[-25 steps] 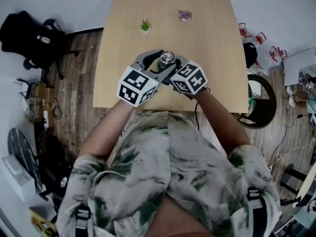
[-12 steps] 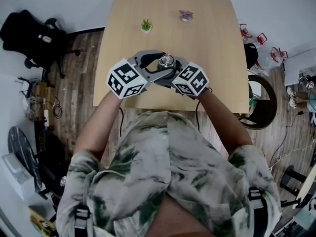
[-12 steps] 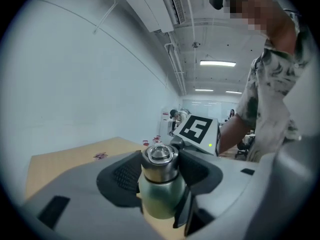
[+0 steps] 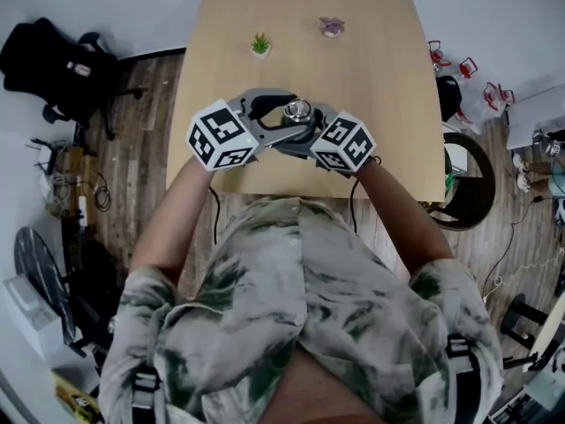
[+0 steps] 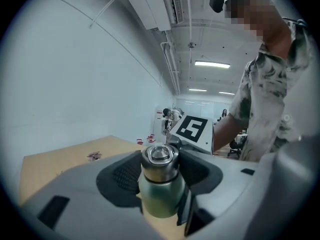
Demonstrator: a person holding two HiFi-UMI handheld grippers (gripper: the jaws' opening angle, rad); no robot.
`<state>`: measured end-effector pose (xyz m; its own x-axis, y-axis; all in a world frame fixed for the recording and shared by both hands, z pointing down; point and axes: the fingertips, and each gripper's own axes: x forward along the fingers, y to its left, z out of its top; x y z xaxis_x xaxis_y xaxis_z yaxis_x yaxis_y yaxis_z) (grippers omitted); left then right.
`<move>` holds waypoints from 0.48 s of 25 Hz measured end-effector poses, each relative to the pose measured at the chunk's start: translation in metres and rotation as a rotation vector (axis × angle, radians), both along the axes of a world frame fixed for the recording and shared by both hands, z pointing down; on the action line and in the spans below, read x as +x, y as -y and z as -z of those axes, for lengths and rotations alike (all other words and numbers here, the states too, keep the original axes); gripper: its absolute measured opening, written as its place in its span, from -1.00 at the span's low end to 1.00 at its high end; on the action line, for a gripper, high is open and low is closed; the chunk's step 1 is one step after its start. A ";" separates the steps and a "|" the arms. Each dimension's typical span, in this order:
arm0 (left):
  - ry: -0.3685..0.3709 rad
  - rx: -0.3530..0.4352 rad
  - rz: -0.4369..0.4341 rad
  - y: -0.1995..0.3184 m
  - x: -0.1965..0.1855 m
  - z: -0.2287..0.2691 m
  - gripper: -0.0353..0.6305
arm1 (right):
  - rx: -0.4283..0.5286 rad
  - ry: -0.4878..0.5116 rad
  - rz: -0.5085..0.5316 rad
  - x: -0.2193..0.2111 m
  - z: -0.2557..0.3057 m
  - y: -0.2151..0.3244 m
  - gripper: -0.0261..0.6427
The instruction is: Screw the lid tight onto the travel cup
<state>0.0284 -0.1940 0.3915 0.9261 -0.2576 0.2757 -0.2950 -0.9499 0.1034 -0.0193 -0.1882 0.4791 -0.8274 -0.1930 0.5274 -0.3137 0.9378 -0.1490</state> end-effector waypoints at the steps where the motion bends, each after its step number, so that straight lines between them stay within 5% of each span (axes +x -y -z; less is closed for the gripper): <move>1: 0.002 0.002 0.024 0.002 0.001 0.000 -0.15 | -0.001 0.003 -0.012 0.001 0.000 0.002 0.29; 12: -0.008 0.026 0.334 0.022 0.001 0.000 -0.14 | -0.003 -0.002 -0.114 0.000 -0.003 0.023 0.29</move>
<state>0.0293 -0.2158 0.3920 0.7916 -0.5539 0.2581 -0.5896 -0.8033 0.0844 -0.0194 -0.2114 0.4820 -0.7989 -0.2843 0.5301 -0.4188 0.8955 -0.1509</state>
